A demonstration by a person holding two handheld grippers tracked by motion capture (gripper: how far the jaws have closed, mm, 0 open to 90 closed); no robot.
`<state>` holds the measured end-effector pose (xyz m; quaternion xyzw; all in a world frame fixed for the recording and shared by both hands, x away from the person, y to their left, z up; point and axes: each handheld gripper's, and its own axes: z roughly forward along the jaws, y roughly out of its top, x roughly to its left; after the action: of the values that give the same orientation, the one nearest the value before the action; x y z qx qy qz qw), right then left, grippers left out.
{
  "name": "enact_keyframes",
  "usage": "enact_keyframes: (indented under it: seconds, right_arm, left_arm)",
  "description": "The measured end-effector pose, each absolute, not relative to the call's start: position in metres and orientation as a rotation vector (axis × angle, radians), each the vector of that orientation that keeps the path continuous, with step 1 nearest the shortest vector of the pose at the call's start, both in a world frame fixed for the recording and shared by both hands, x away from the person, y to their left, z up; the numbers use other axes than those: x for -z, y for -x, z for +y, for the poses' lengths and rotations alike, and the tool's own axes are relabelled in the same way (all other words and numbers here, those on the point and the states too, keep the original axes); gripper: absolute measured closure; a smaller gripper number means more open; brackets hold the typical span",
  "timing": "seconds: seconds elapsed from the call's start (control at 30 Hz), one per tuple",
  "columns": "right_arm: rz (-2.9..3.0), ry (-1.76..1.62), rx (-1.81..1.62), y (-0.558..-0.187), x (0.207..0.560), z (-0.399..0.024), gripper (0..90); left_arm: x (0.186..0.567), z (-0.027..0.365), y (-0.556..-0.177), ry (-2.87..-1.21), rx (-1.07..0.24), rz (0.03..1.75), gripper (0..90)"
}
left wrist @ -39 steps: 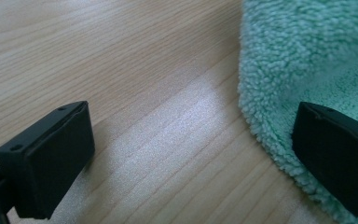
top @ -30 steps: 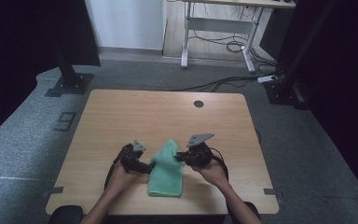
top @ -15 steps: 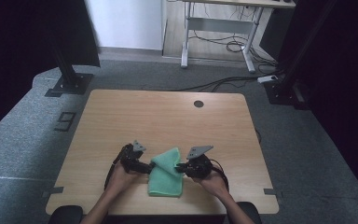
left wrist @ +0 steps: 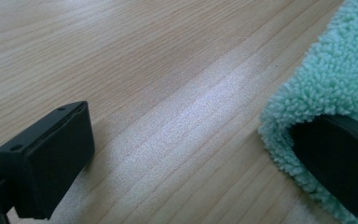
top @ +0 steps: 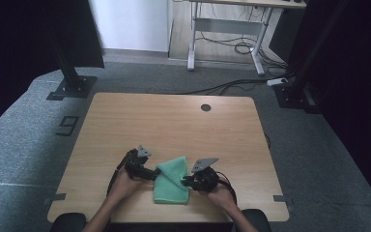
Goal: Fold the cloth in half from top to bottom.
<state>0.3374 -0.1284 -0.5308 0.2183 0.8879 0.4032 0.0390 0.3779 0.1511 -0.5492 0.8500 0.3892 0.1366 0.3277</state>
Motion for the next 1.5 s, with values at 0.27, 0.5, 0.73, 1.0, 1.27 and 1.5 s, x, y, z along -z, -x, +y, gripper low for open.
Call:
enact_keyframes:
  seconds: [0.27,0.5,0.73,1.0,1.27,1.5]
  right_arm:
    - [2.733,-0.720,-1.241,-0.338,0.537,-0.131,78.4]
    - [2.723,-0.775,-1.277,-0.339,0.540,-0.134,77.3]
    - [2.717,-0.824,-1.296,-0.340,0.541,-0.135,76.2]
    - [2.716,-0.867,-1.324,-0.341,0.543,-0.137,76.0]
    - [2.719,-0.878,-1.333,-0.342,0.544,-0.137,75.9]
    - [2.721,-0.888,-1.340,-0.343,0.544,-0.138,75.7]
  left_arm:
    - [0.534,0.155,-0.375,-2.297,-0.268,0.930,8.3]
    - [0.509,0.148,-0.375,-2.302,-0.227,0.835,17.9]
    - [0.481,0.116,-0.391,-2.338,-0.239,0.742,22.3]
    - [0.476,0.085,-0.409,-2.355,-0.152,0.684,32.3]
    - [0.484,0.066,-0.414,-2.411,-0.084,0.618,43.2]
    - [0.486,0.067,-0.412,-2.451,-0.005,0.582,84.8]
